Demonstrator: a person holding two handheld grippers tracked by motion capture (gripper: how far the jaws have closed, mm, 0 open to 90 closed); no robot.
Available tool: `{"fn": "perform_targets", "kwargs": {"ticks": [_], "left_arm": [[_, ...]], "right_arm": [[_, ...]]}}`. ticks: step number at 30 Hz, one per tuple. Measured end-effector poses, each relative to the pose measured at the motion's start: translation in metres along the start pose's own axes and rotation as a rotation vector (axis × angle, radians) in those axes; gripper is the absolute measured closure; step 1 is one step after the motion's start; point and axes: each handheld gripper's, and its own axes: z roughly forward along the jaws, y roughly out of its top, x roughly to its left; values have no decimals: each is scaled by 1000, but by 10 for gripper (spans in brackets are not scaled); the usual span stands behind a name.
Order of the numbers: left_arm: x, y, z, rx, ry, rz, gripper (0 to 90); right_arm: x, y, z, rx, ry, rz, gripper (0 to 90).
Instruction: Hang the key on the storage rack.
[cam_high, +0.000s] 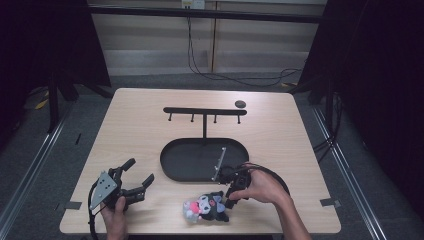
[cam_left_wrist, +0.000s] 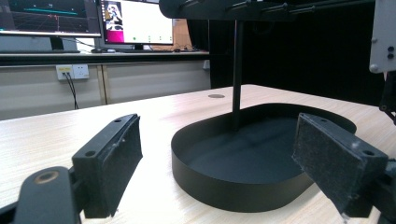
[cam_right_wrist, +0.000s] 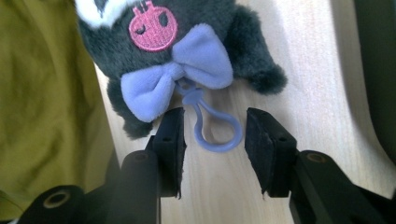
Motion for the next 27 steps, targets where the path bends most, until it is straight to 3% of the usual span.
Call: {"fn": "perform_targets", "kwargs": {"ticks": [5,8,13,23,27], "left_arm": [[1,0,0,2,-11,10,153],[0,0,0,0,-6,-4,153],[0,0,0,0,-5,-5,153],[0,0,0,-2,-5,-4,153],[0,0,0,-1,-6,-5,153]], "right_arm": [[1,7,6,28,-9,-37,619],[1,10,9,61,4,-39,646],[2,13,15,60,34,-48,692],[8,14,19,81,25,-29,851],[11,16,20,91,11,-27,857]]}}
